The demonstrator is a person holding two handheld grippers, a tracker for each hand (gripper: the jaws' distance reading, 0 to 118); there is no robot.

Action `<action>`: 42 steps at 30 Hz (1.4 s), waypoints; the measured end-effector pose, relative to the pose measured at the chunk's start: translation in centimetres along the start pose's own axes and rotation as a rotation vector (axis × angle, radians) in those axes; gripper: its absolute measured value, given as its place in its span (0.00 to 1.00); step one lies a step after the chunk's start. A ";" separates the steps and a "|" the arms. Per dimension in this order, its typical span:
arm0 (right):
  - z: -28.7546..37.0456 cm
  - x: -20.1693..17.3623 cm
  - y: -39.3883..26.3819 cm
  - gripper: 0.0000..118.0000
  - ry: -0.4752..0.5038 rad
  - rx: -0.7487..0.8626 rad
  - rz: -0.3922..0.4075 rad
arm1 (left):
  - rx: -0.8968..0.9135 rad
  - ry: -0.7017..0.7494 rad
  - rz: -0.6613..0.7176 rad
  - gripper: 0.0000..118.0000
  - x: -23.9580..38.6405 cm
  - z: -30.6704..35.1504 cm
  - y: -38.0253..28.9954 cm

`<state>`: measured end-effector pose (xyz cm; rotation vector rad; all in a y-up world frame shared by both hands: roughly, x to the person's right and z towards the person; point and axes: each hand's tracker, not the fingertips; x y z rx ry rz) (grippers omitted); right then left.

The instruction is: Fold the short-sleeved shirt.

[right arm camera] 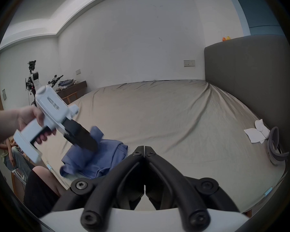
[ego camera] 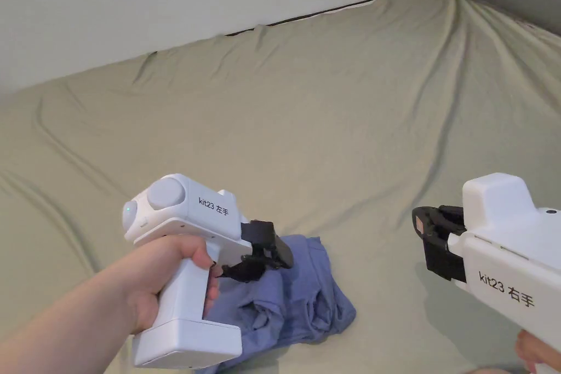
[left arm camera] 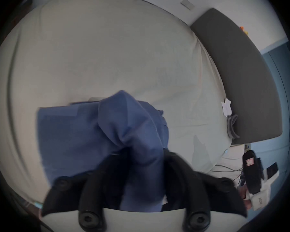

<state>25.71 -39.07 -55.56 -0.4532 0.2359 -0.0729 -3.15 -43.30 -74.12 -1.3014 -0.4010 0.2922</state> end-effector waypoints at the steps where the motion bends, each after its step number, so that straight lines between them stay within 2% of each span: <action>1: -0.1 0.4 -0.2 0.00 -0.005 -0.001 -0.007 | 0.000 -0.009 -0.011 0.65 0.9 -0.8 -0.3; 4: 0.0 1.1 -0.4 0.00 -0.016 -0.002 -0.014 | 0.029 -0.088 -0.067 0.67 1.9 -0.5 0.1; 6: -0.1 1.4 -0.5 0.00 -0.019 -0.004 -0.019 | 0.133 -0.096 -0.144 0.65 2.8 2.3 -0.4; 7: -0.2 1.5 -0.6 0.00 -0.018 -0.005 -0.021 | 0.207 -0.086 -0.183 0.57 2.5 4.1 -0.7; 8: -0.2 1.6 -0.7 0.00 -0.018 -0.007 -0.022 | 0.254 -0.054 -0.233 0.45 2.5 5.1 -1.2; 9: -0.2 1.3 -0.7 0.00 -0.016 -0.010 -0.024 | 0.275 0.013 -0.279 0.31 2.2 5.7 -1.8; 10: -0.3 1.3 -0.7 0.00 -0.013 -0.011 -0.028 | 0.275 0.090 -0.299 0.09 1.8 5.8 -2.4; 11: -0.4 1.3 -0.8 0.00 -0.009 -0.013 -0.031 | 0.277 0.168 -0.306 0.01 0.8 5.4 -2.6; 14: -0.7 1.0 -0.9 0.00 -0.006 -0.024 -0.018 | 0.195 0.281 -0.328 0.00 -0.9 2.4 -3.3; 17: -0.8 0.7 -0.9 0.00 -0.013 -0.027 0.013 | 0.143 0.259 -0.251 0.00 -1.1 -1.4 -3.7; 21: -0.7 0.3 -0.9 0.00 -0.020 -0.027 0.032 | 0.124 0.298 -0.334 0.00 1.7 -6.2 -4.7; 25: -0.9 0.0 -1.1 0.00 -0.021 -0.031 0.064 | 0.163 0.316 -0.328 0.00 4.0 -7.3 -5.3; 28: -1.0 -0.5 -1.4 0.00 -0.015 -0.044 0.085 | 0.160 0.262 -0.318 0.00 3.6 -6.4 -5.1; 32: -1.1 -1.4 -1.8 0.00 -0.006 -0.063 0.118 | 0.220 -0.019 -0.257 0.00 2.2 -2.7 -5.0; 34: -1.3 -2.5 -2.1 0.00 -0.004 -0.088 0.141 | 0.281 -0.020 -0.270 0.00 1.6 -0.4 -5.2; 36: -2.2 -3.6 -2.4 0.00 0.012 -0.149 0.127 | 0.327 -0.058 -0.275 0.00 -0.1 2.2 -5.4; 39: -4.7 -6.3 -2.4 0.00 0.109 -0.234 0.131 | 0.343 -0.130 -0.181 0.00 -4.9 5.1 -5.2; 41: -6.8 -8.3 -2.3 0.00 0.165 -0.268 0.182 | 0.350 -0.104 -0.201 0.00 -8.2 6.4 -5.7; 42: -8.2 -9.1 -2.0 0.00 0.231 -0.278 0.146 | 0.365 -0.035 -0.246 0.00 -9.8 6.8 -6.0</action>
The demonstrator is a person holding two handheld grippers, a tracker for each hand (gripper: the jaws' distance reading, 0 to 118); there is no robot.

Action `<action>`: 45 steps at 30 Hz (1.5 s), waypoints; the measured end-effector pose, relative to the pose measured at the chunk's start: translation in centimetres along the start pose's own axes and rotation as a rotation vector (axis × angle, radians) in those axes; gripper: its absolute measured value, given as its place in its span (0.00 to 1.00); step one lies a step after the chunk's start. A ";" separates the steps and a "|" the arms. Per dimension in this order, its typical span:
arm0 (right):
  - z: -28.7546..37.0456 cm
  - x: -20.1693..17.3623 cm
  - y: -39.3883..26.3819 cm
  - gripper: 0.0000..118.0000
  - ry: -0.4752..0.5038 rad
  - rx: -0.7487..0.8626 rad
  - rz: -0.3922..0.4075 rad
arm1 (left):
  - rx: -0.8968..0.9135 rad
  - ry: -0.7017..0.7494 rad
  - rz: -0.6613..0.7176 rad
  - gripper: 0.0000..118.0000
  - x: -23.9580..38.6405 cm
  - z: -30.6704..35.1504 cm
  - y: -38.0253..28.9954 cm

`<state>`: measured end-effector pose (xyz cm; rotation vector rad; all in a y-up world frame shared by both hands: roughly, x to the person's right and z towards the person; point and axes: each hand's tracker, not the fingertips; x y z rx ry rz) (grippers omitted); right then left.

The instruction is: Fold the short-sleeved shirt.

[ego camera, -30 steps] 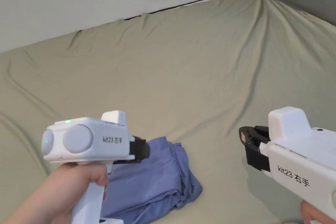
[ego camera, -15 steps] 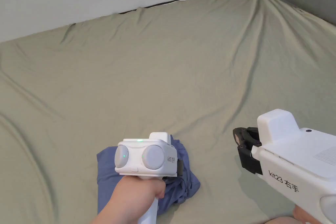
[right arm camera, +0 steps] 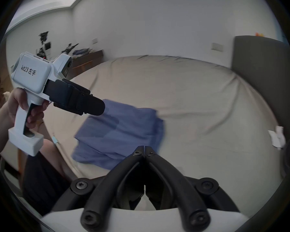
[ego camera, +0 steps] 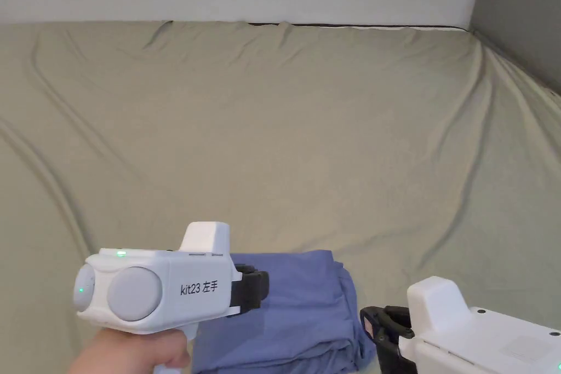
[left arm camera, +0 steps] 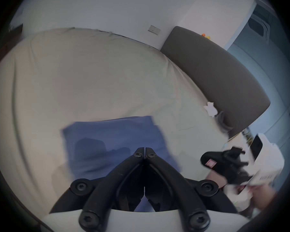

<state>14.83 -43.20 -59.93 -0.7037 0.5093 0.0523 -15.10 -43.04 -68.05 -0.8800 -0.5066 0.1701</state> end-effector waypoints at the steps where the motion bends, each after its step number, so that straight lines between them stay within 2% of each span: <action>1: -1.5 -0.1 0.9 0.00 0.081 -0.010 -0.043 | -0.011 0.041 -0.010 0.00 -1.6 0.5 -0.5; 3: -4.4 0.4 2.7 0.00 0.211 -0.016 -0.127 | -0.019 0.023 0.052 0.00 -4.9 1.2 -1.5; 5: -7.5 1.3 4.3 0.00 0.348 -0.090 -0.185 | 0.002 0.000 0.153 0.00 -7.7 1.9 -2.6; 9: -12.7 3.9 5.2 0.00 0.437 -0.175 -0.300 | 0.039 -0.102 0.325 0.00 -12.4 2.9 -4.8; 11: -14.8 5.9 4.0 0.00 0.461 -0.275 -0.395 | 0.031 -0.182 0.391 0.00 -14.1 2.9 -5.8; 13: -16.5 8.6 1.5 0.00 0.353 -0.406 -0.444 | 0.038 -0.217 0.429 0.00 -15.7 2.6 -6.5; 14: -16.5 10.2 0.5 0.00 0.497 -0.349 -0.588 | 0.045 -0.233 0.443 0.03 -16.2 2.5 -6.8; 15: -15.8 11.4 -0.1 0.00 0.561 -0.298 -0.695 | 0.040 -0.252 0.464 0.12 -16.6 2.2 -6.9; 16: -15.9 11.3 -0.3 0.00 0.462 -0.323 -0.649 | 0.029 -0.280 0.487 0.33 -17.1 1.8 -7.0; 18: -15.4 11.1 -0.4 0.00 0.488 -0.296 -0.591 | -0.001 -0.352 0.538 0.77 -17.0 0.6 -7.0; 19: -15.2 11.4 -0.6 0.00 0.472 -0.304 -0.560 | -0.028 -0.383 0.554 0.92 -17.2 -0.3 -7.0; 22: -15.3 11.2 -0.4 0.00 0.466 -0.313 -0.553 | -0.046 -0.564 0.599 0.98 -17.5 -3.1 -6.7; 25: -15.4 10.8 -0.1 0.00 0.462 -0.319 -0.535 | -0.002 -0.616 0.661 0.98 -18.1 -5.7 -5.8; 27: -15.4 10.8 -0.3 0.00 0.460 -0.316 -0.533 | -0.044 -0.670 0.681 0.98 -17.3 -7.5 -5.0; 30: -15.4 10.7 -0.4 0.00 0.461 -0.306 -0.540 | -0.117 -0.708 0.599 0.93 -14.2 -10.2 -3.9; 33: -15.3 10.5 -0.6 0.00 0.459 -0.290 -0.546 | -0.162 -0.674 0.433 0.91 -11.7 -11.3 -2.8; 34: -15.2 10.5 -0.6 0.00 0.455 -0.283 -0.539 | -0.173 -0.666 0.415 0.81 -11.3 -11.6 -2.8; 35: -15.1 10.5 -0.7 0.00 0.454 -0.275 -0.538 | -0.182 -0.666 0.404 0.62 -11.3 -11.7 -2.8; 36: -15.0 10.6 -0.8 0.00 0.453 -0.268 -0.552 | -0.210 -0.606 0.409 0.29 -11.2 -12.2 -3.0; 37: -14.8 10.6 -0.9 0.00 0.440 -0.264 -0.575 | -0.254 -0.522 0.428 0.24 -11.6 -12.6 -3.2; 38: -14.7 10.6 -0.9 0.00 0.429 -0.264 -0.582 | -0.248 -0.579 0.516 0.24 -12.3 -12.6 -3.5; 39: -14.3 10.5 -0.8 0.00 0.439 -0.246 -0.588 | -0.234 -0.640 0.546 0.24 -12.6 -12.0 -3.1; 40: -13.8 10.2 -0.5 0.00 0.435 -0.232 -0.580 | -0.220 -0.553 0.463 0.24 -12.3 -11.3 -2.8; 42: -12.9 9.6 0.0 0.00 0.410 -0.204 -0.540 | -0.220 -0.495 0.384 0.24 -12.5 -9.7 -2.4; 45: -11.5 8.8 0.5 0.00 0.440 -0.171 -0.546 | -0.258 -0.443 0.366 0.24 -14.3 -6.9 -1.5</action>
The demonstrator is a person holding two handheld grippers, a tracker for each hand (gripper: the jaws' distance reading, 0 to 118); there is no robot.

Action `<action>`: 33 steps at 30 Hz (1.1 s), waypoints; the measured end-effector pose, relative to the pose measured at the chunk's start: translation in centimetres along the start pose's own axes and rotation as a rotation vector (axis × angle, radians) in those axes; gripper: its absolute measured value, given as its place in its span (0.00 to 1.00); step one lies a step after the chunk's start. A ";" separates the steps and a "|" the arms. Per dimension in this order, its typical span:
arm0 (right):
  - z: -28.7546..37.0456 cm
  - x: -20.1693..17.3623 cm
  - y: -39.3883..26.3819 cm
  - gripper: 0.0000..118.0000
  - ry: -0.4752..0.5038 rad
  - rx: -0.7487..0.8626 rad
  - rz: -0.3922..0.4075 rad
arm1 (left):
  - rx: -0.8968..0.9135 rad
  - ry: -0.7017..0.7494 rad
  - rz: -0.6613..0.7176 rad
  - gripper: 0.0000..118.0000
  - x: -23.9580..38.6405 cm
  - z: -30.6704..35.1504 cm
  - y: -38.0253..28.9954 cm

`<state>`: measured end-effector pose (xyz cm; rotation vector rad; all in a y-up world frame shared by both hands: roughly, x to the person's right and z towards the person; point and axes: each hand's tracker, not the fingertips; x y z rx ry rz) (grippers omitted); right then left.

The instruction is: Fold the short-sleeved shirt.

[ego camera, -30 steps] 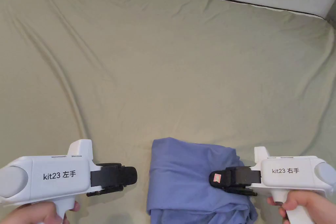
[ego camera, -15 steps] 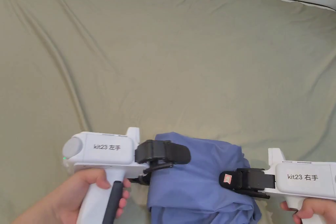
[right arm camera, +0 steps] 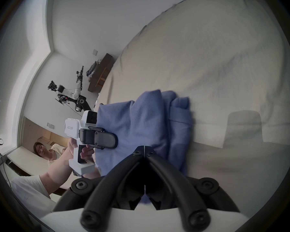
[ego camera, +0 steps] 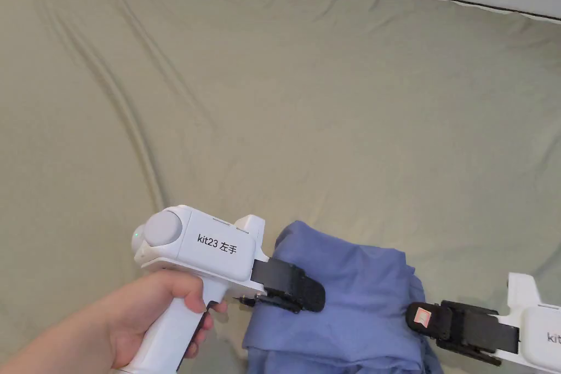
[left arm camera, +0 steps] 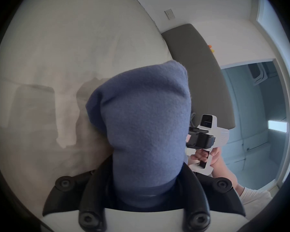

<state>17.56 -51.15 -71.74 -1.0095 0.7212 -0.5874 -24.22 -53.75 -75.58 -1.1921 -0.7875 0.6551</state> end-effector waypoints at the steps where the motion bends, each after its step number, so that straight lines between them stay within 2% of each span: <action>1: 0.3 -0.6 -0.2 0.00 0.008 0.009 0.009 | -0.008 0.050 -0.017 0.24 0.1 1.5 0.2; 5: 1.1 -3.0 -1.2 0.00 0.038 0.022 0.047 | -0.035 0.215 -0.077 0.24 0.5 8.8 0.9; 10: 0.6 -5.5 -2.5 0.00 0.066 0.029 0.064 | -0.042 0.472 -0.048 0.24 -2.2 18.8 3.3; 13: -0.3 -6.9 -3.0 0.00 0.092 0.026 0.080 | -0.052 0.648 -0.093 0.25 -3.5 23.7 4.5; 14: 0.1 -6.3 -2.8 0.00 0.095 0.028 0.086 | -0.053 0.702 -0.088 0.25 -4.1 24.7 4.9; 15: 4.8 -5.5 -6.4 0.00 0.096 0.028 0.094 | -0.058 0.772 -0.079 0.25 -4.7 25.9 5.2; 19: 4.5 -6.3 -6.5 0.00 0.086 0.030 0.103 | -0.102 1.073 -0.133 0.24 -5.8 27.5 5.1; 22: 4.6 -6.4 -6.4 0.00 0.080 0.031 0.109 | -0.106 1.147 -0.116 0.24 -7.1 28.3 5.1; 24: 4.7 -6.5 -6.4 0.00 0.076 0.031 0.111 | -0.112 1.141 -0.096 0.25 -8.5 28.1 5.3; 26: 4.9 -6.6 -6.4 0.00 0.072 0.034 0.117 | -0.110 1.146 -0.088 0.34 -8.7 28.1 5.0; 27: 4.9 -6.6 -6.4 0.00 0.073 0.035 0.116 | -0.108 1.151 -0.085 0.43 -8.6 28.2 4.9; 28: 5.0 -6.7 -6.4 0.00 0.072 0.035 0.115 | -0.127 1.159 -0.098 0.63 -7.7 28.1 4.7; 29: 5.2 -6.5 -6.2 0.00 0.070 0.033 0.120 | -0.147 1.163 -0.144 0.75 -7.2 28.3 4.4; 30: 5.3 -6.5 -6.1 0.00 0.055 0.028 0.138 | -0.134 1.175 -0.172 0.83 -6.6 28.6 4.3; 33: 5.8 -6.7 -5.6 0.00 0.034 0.033 0.156 | 0.012 1.194 -0.261 0.86 -4.8 30.0 4.3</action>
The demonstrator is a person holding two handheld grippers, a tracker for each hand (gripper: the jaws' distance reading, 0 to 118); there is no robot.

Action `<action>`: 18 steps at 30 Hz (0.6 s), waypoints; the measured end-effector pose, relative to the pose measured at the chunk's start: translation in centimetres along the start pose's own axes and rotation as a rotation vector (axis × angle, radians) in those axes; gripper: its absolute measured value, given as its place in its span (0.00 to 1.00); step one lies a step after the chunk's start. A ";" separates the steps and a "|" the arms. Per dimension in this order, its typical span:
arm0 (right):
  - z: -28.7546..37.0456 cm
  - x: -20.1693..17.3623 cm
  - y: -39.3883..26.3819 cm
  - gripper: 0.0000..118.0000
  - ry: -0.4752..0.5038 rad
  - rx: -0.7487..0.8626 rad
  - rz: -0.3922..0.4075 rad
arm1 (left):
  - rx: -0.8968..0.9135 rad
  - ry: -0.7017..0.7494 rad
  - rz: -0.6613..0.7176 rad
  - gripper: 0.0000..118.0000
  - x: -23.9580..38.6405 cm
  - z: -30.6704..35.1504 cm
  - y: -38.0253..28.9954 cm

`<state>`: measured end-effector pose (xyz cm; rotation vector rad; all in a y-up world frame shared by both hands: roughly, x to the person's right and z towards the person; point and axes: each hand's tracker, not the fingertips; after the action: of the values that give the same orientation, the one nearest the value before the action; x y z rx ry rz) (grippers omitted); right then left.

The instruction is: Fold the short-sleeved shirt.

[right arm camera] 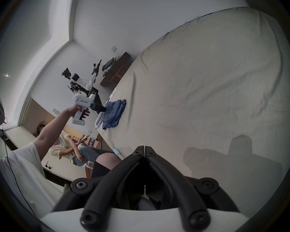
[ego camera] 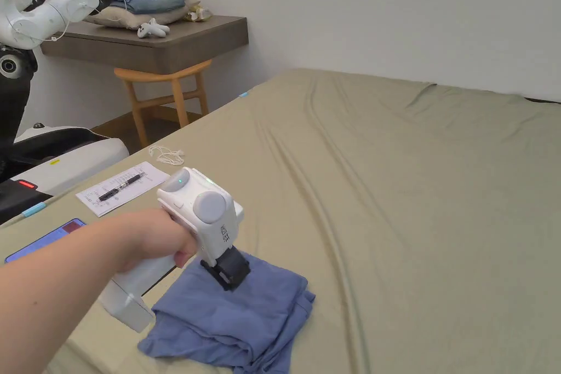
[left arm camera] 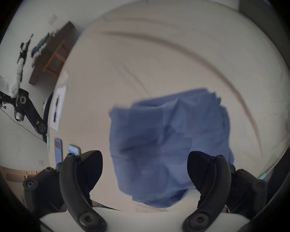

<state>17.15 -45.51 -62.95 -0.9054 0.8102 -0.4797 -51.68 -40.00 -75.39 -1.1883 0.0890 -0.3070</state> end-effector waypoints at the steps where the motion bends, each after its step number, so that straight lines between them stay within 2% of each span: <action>1: 0.3 -0.1 0.2 0.00 -0.007 0.014 0.019 | 0.012 -0.004 0.013 0.86 0.3 1.0 0.0; 5: 1.4 -0.4 1.0 0.00 -0.046 0.055 0.067 | 0.154 0.031 0.021 0.85 3.6 6.3 -0.7; 6: 1.8 -0.6 1.2 0.00 -0.069 0.068 0.094 | 0.212 0.038 0.038 0.81 4.6 7.6 -0.7; 9: 3.0 -1.2 1.5 0.00 -0.146 0.108 0.172 | 0.364 -0.024 0.123 0.37 8.4 11.1 -1.5; 10: 3.4 -1.6 1.5 0.00 -0.190 0.127 0.213 | 0.430 -0.040 0.181 0.24 9.8 12.0 -1.9; 12: 4.2 -2.1 1.4 0.00 -0.262 0.151 0.263 | 0.503 -0.133 0.222 0.05 12.4 12.2 -2.2; 13: 4.7 -2.4 1.2 0.00 -0.295 0.176 0.276 | 0.549 -0.156 0.243 0.01 14.2 12.9 -2.7; 16: 5.9 -3.5 0.8 0.00 -0.387 0.251 0.329 | 0.711 -0.132 0.239 0.00 19.4 14.4 -3.8; 18: 6.5 -4.4 0.5 0.00 -0.461 0.316 0.360 | 0.787 -0.171 0.239 0.00 22.3 15.5 -4.6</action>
<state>19.58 -39.04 -59.23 -0.5281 0.4417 -0.0685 -27.72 -33.90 -63.28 -0.4108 -0.0408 -0.0133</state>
